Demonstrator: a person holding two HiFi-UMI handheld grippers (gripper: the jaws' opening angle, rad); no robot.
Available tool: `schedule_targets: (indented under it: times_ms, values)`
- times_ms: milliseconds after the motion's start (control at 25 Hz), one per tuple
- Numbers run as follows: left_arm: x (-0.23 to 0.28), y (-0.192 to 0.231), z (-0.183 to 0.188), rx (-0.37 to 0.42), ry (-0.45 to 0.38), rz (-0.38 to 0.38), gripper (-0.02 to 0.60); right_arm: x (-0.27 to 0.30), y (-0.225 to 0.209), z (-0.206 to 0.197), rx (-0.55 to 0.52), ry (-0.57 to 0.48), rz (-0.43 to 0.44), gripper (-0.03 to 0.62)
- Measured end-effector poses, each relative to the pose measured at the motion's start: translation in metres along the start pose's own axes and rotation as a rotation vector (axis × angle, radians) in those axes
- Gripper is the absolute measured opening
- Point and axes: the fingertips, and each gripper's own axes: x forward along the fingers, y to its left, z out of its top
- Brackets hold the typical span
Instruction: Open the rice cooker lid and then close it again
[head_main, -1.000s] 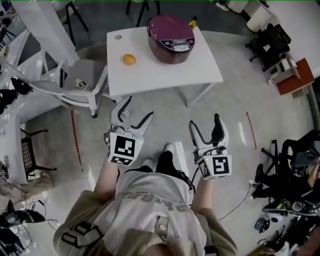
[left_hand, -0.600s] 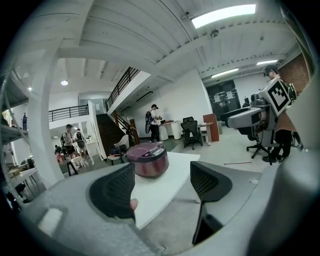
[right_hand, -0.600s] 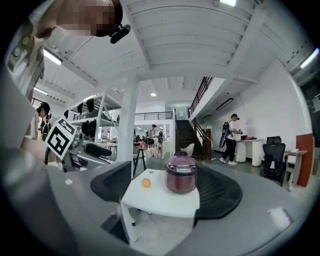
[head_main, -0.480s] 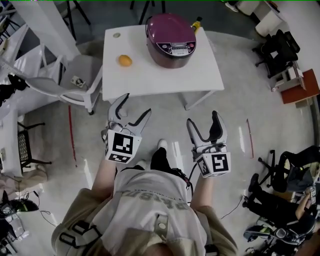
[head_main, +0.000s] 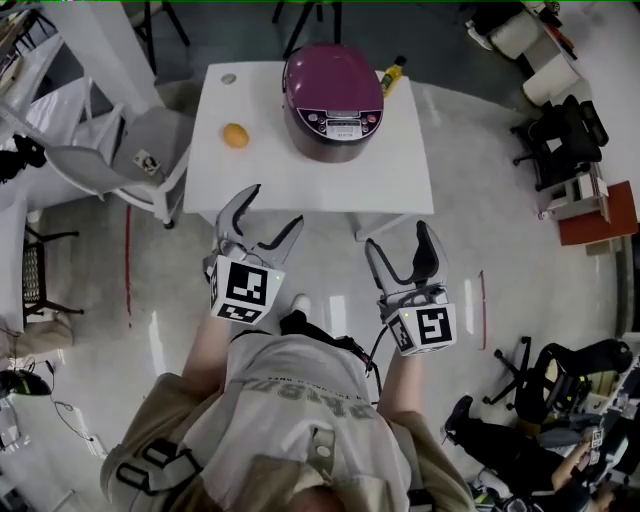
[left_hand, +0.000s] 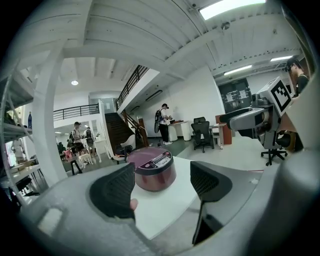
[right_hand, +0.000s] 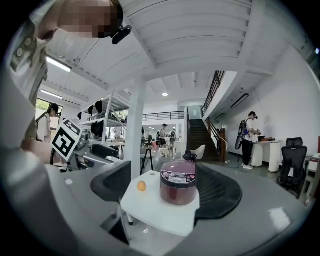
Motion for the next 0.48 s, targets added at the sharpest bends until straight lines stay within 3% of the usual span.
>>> schedule_targets:
  times_ms: [480]
  values:
    - [0.058, -0.005, 0.002, 0.017, 0.054, 0.057, 0.36, 0.043, -0.057, -0.016, -0.008, 0.01, 0.112, 0.374]
